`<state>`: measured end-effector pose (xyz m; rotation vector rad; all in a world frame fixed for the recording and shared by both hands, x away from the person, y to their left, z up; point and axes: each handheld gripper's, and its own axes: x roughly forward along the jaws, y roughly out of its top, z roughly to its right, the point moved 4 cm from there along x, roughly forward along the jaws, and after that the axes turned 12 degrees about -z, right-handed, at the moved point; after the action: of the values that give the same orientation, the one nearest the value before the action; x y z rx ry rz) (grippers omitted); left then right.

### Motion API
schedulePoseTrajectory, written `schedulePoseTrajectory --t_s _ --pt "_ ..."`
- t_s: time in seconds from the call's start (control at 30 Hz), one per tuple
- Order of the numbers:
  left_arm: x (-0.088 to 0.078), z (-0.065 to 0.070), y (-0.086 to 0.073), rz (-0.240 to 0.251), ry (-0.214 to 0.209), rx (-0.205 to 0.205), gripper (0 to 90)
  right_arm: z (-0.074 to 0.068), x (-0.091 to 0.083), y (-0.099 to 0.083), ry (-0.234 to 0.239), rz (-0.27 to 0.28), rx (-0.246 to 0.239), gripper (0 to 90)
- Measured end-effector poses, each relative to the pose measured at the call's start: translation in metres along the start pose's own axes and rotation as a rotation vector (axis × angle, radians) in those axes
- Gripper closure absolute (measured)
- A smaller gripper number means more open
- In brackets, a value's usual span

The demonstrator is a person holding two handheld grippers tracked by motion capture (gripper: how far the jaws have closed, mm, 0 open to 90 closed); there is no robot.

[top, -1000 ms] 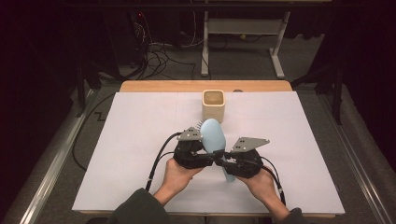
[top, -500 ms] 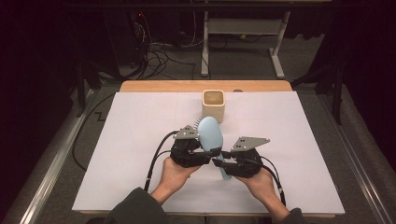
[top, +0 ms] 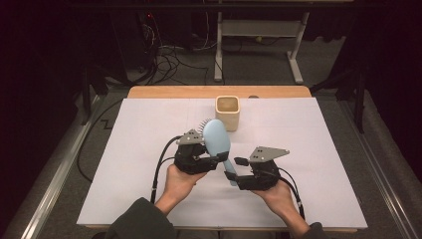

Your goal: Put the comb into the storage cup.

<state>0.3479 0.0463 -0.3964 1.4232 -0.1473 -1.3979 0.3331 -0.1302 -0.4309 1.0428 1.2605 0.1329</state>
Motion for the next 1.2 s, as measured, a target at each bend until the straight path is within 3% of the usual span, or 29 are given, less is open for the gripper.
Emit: schedulePoseTrajectory --t_s 1.2 --pt "-0.02 -0.02 0.001 0.049 0.04 -0.033 55.8 0.023 -0.021 -0.027 -0.032 0.046 0.058 33.7"
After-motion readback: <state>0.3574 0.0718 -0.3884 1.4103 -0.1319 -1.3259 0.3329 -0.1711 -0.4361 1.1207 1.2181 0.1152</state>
